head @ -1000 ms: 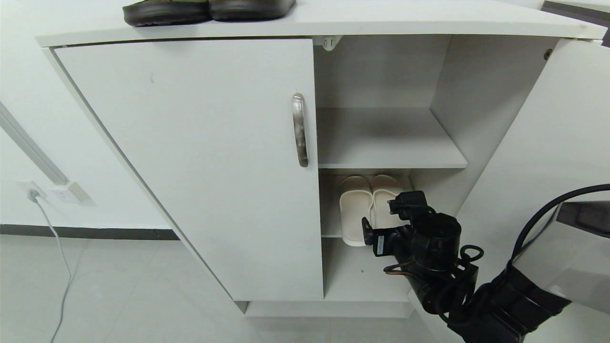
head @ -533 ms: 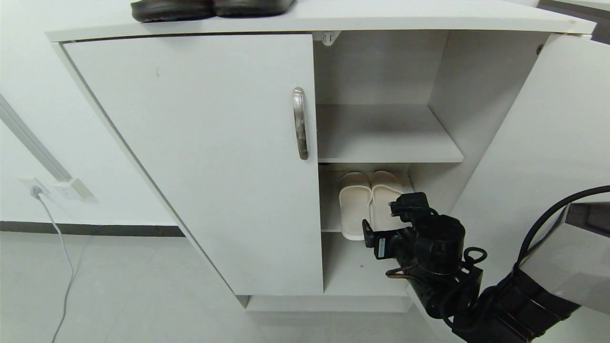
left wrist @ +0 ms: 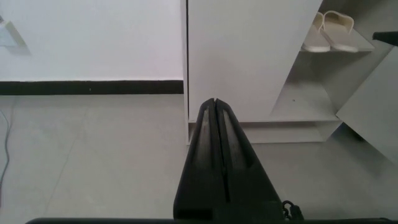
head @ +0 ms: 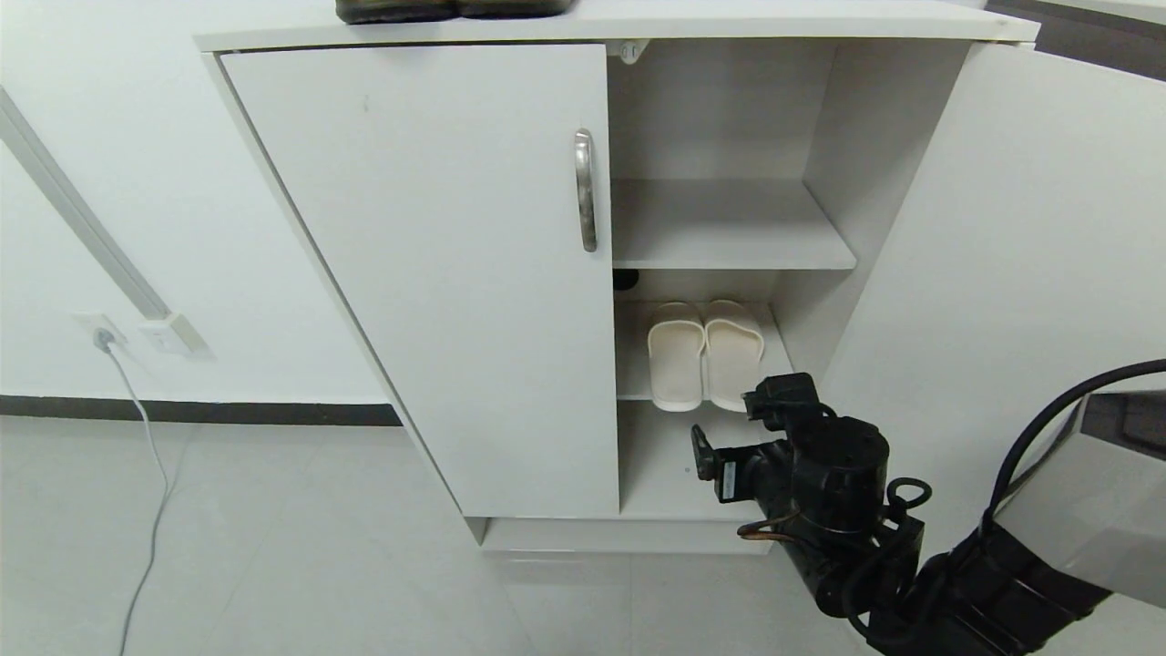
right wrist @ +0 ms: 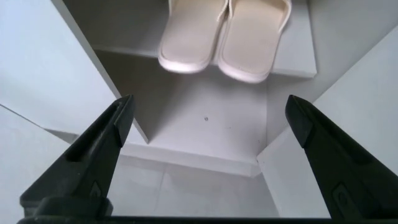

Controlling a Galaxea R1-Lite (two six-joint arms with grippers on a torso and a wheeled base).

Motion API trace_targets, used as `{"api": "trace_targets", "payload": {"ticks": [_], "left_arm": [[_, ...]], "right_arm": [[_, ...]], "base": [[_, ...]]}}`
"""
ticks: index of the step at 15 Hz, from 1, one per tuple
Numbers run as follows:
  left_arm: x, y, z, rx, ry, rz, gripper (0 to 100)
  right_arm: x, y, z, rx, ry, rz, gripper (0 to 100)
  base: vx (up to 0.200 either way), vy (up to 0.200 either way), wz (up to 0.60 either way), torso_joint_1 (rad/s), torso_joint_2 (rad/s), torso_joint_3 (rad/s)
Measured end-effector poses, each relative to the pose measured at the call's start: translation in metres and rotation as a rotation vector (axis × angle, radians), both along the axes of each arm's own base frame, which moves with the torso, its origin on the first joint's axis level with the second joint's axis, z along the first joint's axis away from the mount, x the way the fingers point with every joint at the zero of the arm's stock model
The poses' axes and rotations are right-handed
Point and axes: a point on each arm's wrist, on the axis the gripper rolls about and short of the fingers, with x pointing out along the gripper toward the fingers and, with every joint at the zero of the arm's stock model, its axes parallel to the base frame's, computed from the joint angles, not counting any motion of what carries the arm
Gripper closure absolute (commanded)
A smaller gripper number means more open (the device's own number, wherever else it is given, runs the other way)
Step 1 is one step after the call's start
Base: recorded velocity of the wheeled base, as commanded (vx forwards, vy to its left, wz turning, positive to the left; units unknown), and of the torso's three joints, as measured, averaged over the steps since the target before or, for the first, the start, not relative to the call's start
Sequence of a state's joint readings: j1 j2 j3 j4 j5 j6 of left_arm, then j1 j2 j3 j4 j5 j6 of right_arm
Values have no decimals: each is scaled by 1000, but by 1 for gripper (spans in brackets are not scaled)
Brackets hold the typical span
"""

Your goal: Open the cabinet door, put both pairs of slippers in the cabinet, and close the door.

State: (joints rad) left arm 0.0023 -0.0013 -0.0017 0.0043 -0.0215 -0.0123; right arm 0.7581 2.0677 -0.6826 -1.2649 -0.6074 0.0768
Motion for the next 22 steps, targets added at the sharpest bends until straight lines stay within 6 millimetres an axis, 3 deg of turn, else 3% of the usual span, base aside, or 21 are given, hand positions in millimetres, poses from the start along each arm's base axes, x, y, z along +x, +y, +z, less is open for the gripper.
{"api": "trace_targets", "payload": {"ticks": [15, 22], "left_arm": [[0, 0, 0, -1, 0, -3, 100], [0, 0, 0, -4, 0, 0, 100]], "right_arm": [[-6, 6, -7, -4, 5, 25, 0], [-7, 7, -8, -7, 7, 29, 0]], "base": [[0, 0, 0, 0, 0, 0], [0, 0, 0, 4, 4, 177]]}}
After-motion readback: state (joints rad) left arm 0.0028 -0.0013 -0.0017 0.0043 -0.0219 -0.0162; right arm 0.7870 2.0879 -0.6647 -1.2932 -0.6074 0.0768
